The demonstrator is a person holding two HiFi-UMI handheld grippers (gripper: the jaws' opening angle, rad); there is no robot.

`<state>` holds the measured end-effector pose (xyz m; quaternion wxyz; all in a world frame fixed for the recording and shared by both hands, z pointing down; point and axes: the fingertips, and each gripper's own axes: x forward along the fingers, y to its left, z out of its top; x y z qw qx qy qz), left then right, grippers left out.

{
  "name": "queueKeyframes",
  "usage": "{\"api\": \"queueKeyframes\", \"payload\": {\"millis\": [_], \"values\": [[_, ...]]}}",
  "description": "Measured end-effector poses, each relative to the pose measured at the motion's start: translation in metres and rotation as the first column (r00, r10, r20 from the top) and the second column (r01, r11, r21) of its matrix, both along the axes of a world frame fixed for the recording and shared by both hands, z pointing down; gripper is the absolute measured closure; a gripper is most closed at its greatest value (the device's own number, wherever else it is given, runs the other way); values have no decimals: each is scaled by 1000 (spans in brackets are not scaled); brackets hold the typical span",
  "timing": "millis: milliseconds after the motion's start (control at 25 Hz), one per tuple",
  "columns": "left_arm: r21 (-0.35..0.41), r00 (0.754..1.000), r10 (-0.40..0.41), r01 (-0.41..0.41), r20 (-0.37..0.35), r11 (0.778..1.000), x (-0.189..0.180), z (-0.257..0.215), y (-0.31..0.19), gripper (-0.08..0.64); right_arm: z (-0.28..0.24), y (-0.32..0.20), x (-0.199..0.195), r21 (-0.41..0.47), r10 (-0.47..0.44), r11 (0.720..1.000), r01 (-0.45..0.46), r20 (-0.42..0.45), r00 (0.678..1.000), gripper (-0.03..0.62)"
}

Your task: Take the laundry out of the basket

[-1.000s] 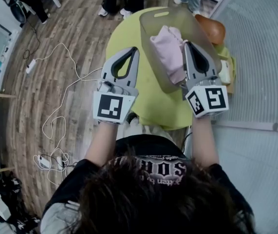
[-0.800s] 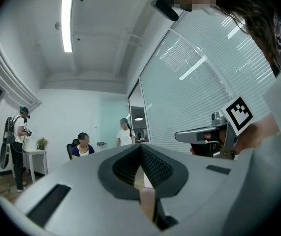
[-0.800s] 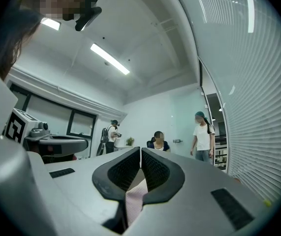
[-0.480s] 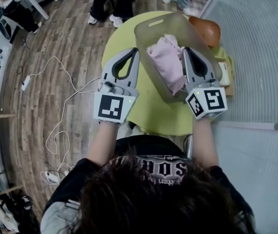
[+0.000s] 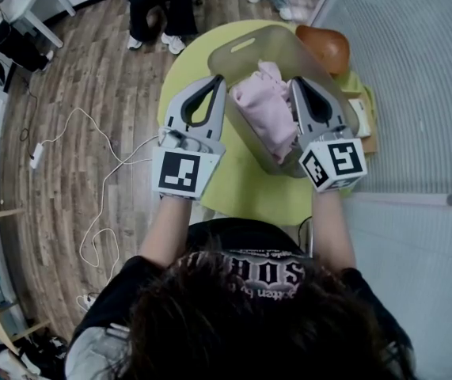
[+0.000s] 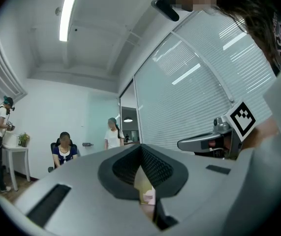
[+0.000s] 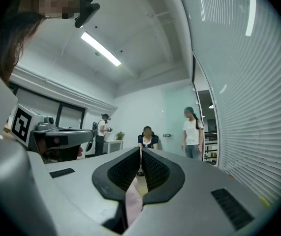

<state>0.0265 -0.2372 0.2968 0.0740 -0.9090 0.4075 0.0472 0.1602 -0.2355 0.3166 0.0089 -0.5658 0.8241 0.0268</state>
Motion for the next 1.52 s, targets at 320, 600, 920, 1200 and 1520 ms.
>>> {"api": "queueKeyframes", "payload": {"millis": [320, 600, 920, 1200, 1520], "values": [[0, 1000, 26, -26, 1, 1000, 6, -5, -16, 560, 8, -12, -2, -13, -32, 999, 31, -30, 999, 560], [7, 1000, 23, -23, -2, 1000, 3, -8, -26, 560, 39, -19, -16, -164, -151, 977, 135, -93, 984, 340], [4, 1000, 7, -7, -5, 1000, -4, -6, -34, 560, 79, -15, -32, -309, -283, 925, 220, -176, 943, 209], [2, 1000, -1, 1, -13, 1000, -9, -7, -37, 560, 121, -12, -47, -473, -411, 842, 259, -252, 876, 151], [1, 1000, 8, -8, -16, 1000, -5, -5, -39, 560, 163, -23, -45, -590, -457, 776, 223, -282, 844, 140]]}}
